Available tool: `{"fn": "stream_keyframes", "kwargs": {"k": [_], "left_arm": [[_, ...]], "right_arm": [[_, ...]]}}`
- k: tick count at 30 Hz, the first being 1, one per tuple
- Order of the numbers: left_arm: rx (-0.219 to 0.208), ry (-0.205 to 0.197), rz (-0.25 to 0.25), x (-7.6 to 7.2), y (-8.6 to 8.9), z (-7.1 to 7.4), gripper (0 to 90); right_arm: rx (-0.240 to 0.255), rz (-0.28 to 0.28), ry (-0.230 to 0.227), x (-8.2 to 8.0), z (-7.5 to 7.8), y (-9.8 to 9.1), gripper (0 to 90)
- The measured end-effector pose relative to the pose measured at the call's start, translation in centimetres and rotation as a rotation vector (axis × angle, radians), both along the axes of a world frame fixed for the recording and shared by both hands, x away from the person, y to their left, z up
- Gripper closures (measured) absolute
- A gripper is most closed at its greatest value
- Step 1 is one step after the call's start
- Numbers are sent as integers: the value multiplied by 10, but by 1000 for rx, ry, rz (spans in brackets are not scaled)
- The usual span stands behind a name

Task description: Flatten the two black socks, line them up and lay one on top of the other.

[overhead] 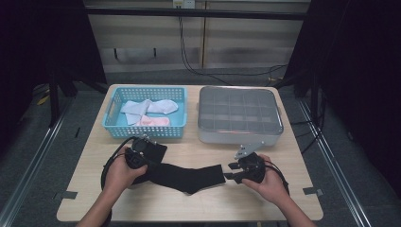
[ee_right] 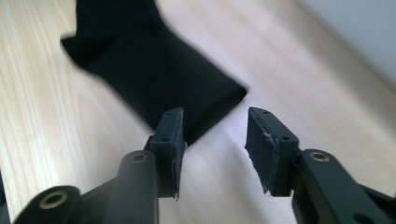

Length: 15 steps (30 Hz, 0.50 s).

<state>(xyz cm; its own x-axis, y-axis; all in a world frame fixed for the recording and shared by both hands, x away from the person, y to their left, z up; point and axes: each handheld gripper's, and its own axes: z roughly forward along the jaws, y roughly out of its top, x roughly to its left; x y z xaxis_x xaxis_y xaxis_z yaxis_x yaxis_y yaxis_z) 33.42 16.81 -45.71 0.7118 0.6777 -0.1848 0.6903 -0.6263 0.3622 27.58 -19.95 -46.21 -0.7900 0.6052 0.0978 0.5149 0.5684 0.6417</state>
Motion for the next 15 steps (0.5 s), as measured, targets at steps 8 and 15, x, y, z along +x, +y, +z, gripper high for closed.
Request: {"fn": "stream_keyframes", "kwargs": {"k": [8, 15], "left_arm": [[-39, -95, 49, -3, 15, 15, 639], [-46, -138, 150, 7, 54, 16, 523]], "right_arm": [[-8, -17, -14, 12, -11, 21, 550], [-41, 14, 15, 9, -27, 21, 572]]}}
